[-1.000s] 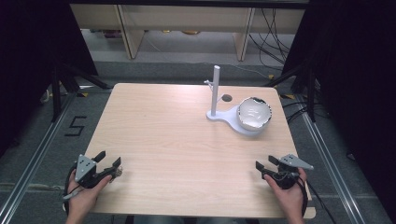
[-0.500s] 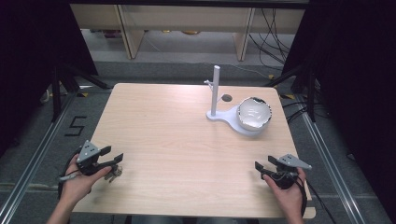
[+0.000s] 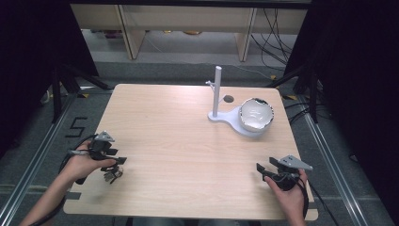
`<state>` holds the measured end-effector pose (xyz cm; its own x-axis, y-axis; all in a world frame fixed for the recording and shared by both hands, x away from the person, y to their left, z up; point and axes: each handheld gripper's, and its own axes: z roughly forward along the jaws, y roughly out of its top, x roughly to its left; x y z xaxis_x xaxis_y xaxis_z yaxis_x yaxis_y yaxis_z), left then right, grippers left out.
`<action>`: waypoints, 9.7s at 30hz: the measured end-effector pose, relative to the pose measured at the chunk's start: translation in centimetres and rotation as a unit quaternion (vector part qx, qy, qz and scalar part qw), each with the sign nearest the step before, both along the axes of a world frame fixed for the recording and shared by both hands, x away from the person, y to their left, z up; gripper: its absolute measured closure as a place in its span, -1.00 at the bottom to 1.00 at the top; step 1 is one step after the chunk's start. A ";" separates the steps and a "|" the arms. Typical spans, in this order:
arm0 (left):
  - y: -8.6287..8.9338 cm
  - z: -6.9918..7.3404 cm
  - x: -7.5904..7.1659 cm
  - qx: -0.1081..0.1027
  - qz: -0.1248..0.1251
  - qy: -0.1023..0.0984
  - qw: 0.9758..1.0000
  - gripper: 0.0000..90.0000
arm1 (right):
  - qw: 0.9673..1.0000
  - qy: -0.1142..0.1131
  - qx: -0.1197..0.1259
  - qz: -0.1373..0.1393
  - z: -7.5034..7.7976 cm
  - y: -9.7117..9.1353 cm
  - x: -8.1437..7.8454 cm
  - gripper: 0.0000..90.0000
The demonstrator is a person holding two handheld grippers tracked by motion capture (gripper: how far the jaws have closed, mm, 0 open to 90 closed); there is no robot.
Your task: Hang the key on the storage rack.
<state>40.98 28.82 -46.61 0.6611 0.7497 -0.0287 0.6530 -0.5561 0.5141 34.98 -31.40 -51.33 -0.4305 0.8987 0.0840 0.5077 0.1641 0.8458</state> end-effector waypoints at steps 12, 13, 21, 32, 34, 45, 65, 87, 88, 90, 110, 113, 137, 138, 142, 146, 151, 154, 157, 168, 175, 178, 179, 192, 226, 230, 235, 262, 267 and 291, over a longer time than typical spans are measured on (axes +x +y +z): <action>-1.8 -0.6 1.7 0.072 -0.056 0.103 0.990 0.18 | 1.000 0.002 -0.013 -0.001 0.1 -0.1 0.0 -0.20; -1.9 -0.6 1.8 0.076 -0.060 0.107 0.990 0.20 | 1.000 -0.004 -0.003 0.002 -0.1 0.0 0.1 -0.20; -2.2 -0.9 2.2 0.088 -0.064 0.130 0.986 0.47 | 1.000 0.018 0.012 -0.005 0.0 0.3 -0.1 -0.20; -2.7 -0.5 2.4 0.095 -0.066 0.166 0.979 0.55 | 1.000 0.004 -0.001 0.006 -0.1 0.0 0.2 -0.20; -3.0 -0.6 2.4 0.091 -0.062 0.168 0.980 0.55 | 1.000 0.009 0.003 0.001 -0.1 0.1 0.1 -0.20; -3.2 -0.7 2.2 0.108 -0.081 0.166 0.977 0.75 | 1.000 0.005 -0.001 0.007 -0.1 0.1 0.2 -0.20; -3.4 -1.0 1.5 0.116 -0.085 0.160 0.977 0.96 | 1.000 0.013 -0.001 0.008 -0.1 0.2 0.2 -0.19; -2.3 0.9 0.5 0.014 -0.015 0.071 0.997 0.98 | 1.000 0.025 0.001 0.000 0.0 0.4 0.0 -0.19; -2.2 1.2 0.6 0.010 -0.016 0.058 0.998 0.98 | 1.000 0.012 -0.008 0.009 -0.1 0.2 0.2 -0.19; -2.2 1.4 0.6 0.006 -0.015 0.054 0.998 0.98 | 1.000 0.012 -0.011 0.011 0.0 0.2 0.2 -0.19; -2.7 3.7 1.9 -0.062 0.035 -0.027 0.997 0.98 | 1.000 0.015 -0.010 0.012 0.0 0.3 0.2 -0.19; -3.2 3.9 2.0 -0.070 0.040 -0.038 0.996 0.98 | 1.000 0.014 -0.012 0.013 0.0 0.2 0.2 -0.19; -7.1 6.0 3.6 -0.111 0.044 -0.111 0.987 0.98 | 1.000 0.025 -0.002 0.004 0.0 0.5 0.0 -0.19; -7.2 6.1 3.6 -0.112 0.045 -0.113 0.986 0.98 | 1.000 0.025 -0.001 0.004 0.0 0.5 0.0 -0.19; -7.8 6.3 4.1 -0.123 0.049 -0.125 0.983 0.98 | 1.000 0.024 -0.001 0.005 0.0 0.4 0.0 -0.19; -8.3 6.5 4.4 -0.128 0.047 -0.134 0.982 0.98 | 1.000 0.025 0.000 0.005 0.0 0.5 0.0 -0.19; -8.7 6.9 4.6 -0.132 0.050 -0.141 0.980 0.98 | 1.000 0.025 0.002 0.006 0.0 0.5 0.0 -0.19; -8.9 7.1 4.7 -0.136 0.053 -0.150 0.978 0.98 | 1.000 0.030 0.004 0.001 0.1 0.5 -0.1 -0.19; -9.0 7.2 4.9 -0.139 0.052 -0.151 0.977 0.98 | 1.000 0.011 -0.003 0.009 0.0 0.3 0.1 -0.19; -10.5 8.1 6.2 -0.148 0.061 -0.179 0.971 0.98 | 1.000 0.005 0.005 0.007 0.0 0.1 -0.1 -0.18; -12.1 9.0 7.1 -0.169 0.070 -0.197 0.963 0.98 | 1.000 0.007 -0.002 0.013 -0.1 0.1 0.1 -0.18; -12.8 9.4 7.4 -0.164 0.062 -0.202 0.963 0.98 | 1.000 0.004 -0.005 0.010 -0.1 0.1 0.1 -0.19; -12.8 9.4 7.4 -0.164 0.062 -0.202 0.963 0.98 | 1.000 0.004 -0.005 0.010 -0.1 0.1 0.1 -0.19; -14.9 9.8 8.9 -0.184 0.068 -0.213 0.957 0.98 | 1.000 0.006 -0.006 0.015 0.0 0.0 0.1 -0.19; -19.8 10.9 11.6 -0.193 0.064 -0.247 0.948 0.98 | 1.000 0.007 0.001 0.017 -0.1 0.1 0.1 -0.19; -20.3 11.0 11.9 -0.192 0.065 -0.248 0.947 0.98 | 1.000 0.007 0.002 0.018 -0.1 0.1 0.1 -0.19; -20.6 11.0 12.1 -0.195 0.066 -0.251 0.946 0.98 | 1.000 0.007 0.003 0.019 0.0 0.1 0.1 -0.19; -23.9 11.4 13.6 -0.206 0.059 -0.266 0.940 0.98 | 1.000 0.011 0.014 0.011 -0.1 0.2 0.0 -0.19; -24.4 11.5 13.7 -0.209 0.058 -0.269 0.938 0.98 | 1.000 0.010 0.014 0.012 -0.1 0.2 0.0 -0.19; -25.9 11.9 14.1 -0.218 0.054 -0.278 0.934 0.98 | 1.000 0.007 0.006 0.017 -0.1 0.0 0.1 -0.19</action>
<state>55.05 2.90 -34.75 0.5866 0.8096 -0.0220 0.2579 -0.1609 0.9527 35.10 -31.38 -51.39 -0.4594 0.8826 0.1003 0.5138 0.1719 0.8405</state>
